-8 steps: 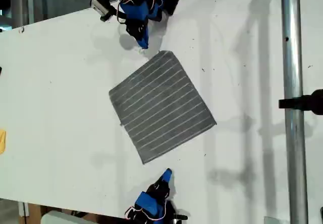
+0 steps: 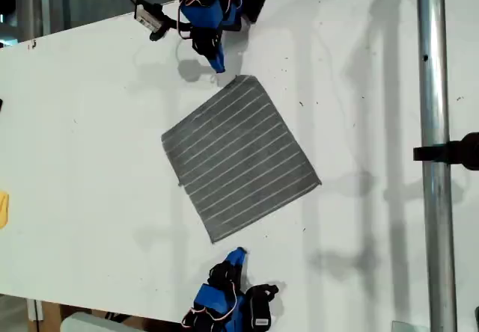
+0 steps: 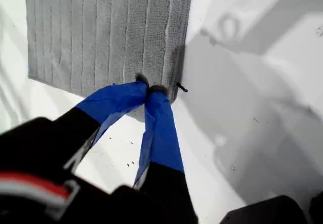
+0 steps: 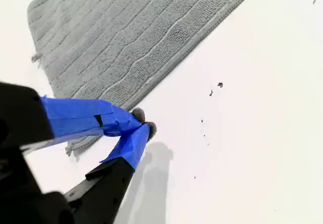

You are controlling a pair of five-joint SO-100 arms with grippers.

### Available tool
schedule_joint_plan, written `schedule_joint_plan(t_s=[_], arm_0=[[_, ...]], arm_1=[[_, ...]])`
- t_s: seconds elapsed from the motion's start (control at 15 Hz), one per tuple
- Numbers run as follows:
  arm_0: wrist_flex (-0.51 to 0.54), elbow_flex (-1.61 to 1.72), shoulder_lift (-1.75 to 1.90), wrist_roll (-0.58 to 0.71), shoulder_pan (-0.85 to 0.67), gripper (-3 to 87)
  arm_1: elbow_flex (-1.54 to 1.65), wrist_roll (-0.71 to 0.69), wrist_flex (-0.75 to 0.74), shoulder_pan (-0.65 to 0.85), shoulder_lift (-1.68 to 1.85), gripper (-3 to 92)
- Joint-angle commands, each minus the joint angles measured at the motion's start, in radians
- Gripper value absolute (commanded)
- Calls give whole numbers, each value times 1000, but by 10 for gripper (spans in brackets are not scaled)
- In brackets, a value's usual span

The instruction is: Grasp corners of a towel and fold twice.

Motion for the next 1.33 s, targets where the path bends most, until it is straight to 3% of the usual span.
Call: schedule_joint_plan(t_s=[0.0,0.2,0.47,0.67,1.07,1.27], arm_0=[[5,-3,-2,-49,-11,-29],[34,-161,-72,-118,8,-29],[-87,-703,-818,-63,11,-29],[-106,-1057,-1204,3,46,-29],[-64,-1634,-1758,77,127,-29],[21,-1922,-1987,44,161,-29]], arm_1=[[-60,-15,-18,-25,-5,-3],[-186,-49,-17,-44,-74,-3],[-459,-155,-25,-83,-364,-3],[-577,-183,14,-161,-440,-3],[-1006,-333,178,-295,-821,-3],[-1012,-431,209,-302,-888,-3]])
